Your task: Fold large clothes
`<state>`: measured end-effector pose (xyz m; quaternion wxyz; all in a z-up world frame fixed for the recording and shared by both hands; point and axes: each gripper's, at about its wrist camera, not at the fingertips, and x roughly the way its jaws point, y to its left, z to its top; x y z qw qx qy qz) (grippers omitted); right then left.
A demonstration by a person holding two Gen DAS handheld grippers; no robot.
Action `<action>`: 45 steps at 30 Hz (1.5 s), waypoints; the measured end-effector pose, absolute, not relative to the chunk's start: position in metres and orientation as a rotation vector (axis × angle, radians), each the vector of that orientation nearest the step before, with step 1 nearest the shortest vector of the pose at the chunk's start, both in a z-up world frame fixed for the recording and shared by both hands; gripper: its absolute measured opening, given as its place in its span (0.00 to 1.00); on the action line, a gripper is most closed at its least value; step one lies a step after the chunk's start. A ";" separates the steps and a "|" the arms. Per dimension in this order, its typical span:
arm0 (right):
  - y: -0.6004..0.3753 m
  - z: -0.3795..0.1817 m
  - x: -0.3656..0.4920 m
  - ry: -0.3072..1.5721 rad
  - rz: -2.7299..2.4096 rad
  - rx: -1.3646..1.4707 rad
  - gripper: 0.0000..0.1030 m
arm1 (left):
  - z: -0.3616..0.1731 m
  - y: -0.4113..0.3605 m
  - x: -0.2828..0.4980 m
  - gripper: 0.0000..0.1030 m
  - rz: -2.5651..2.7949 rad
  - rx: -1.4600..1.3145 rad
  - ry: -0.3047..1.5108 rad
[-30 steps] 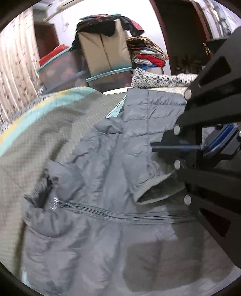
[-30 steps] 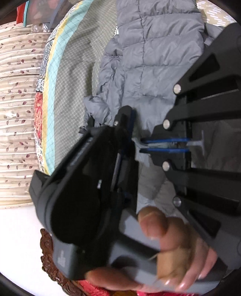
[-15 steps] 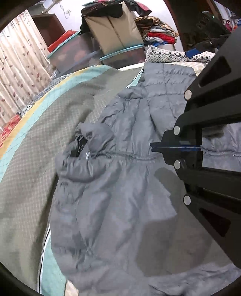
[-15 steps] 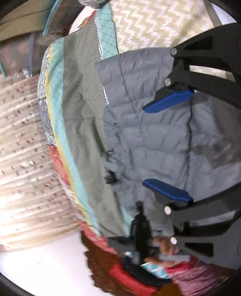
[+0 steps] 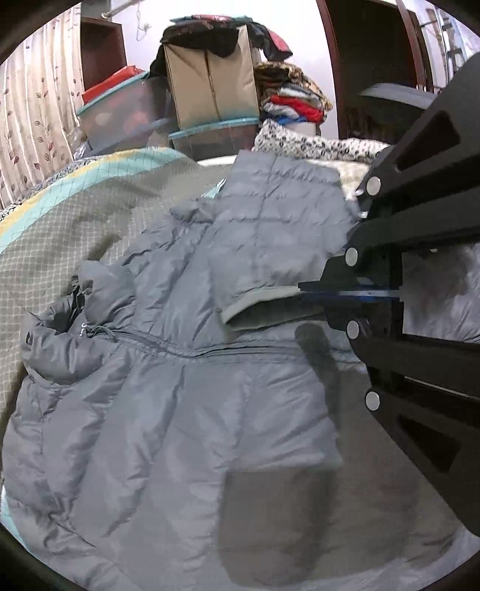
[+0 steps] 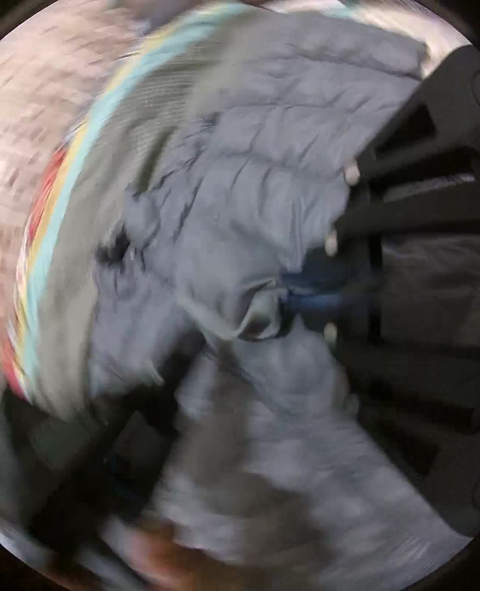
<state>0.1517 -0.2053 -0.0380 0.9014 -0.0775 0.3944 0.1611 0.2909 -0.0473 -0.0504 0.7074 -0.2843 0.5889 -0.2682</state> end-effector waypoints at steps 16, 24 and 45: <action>-0.183 -0.022 0.146 0.661 0.306 -0.168 0.02 | -0.030 -0.052 0.280 0.66 -0.630 -0.736 1.217; -0.180 -0.014 0.141 0.614 0.315 -0.171 0.00 | -0.039 -0.051 0.282 0.51 -0.622 -0.716 1.227; -0.330 0.002 0.110 0.616 -0.001 0.217 0.52 | 0.015 0.030 0.311 0.94 -0.516 -0.590 0.959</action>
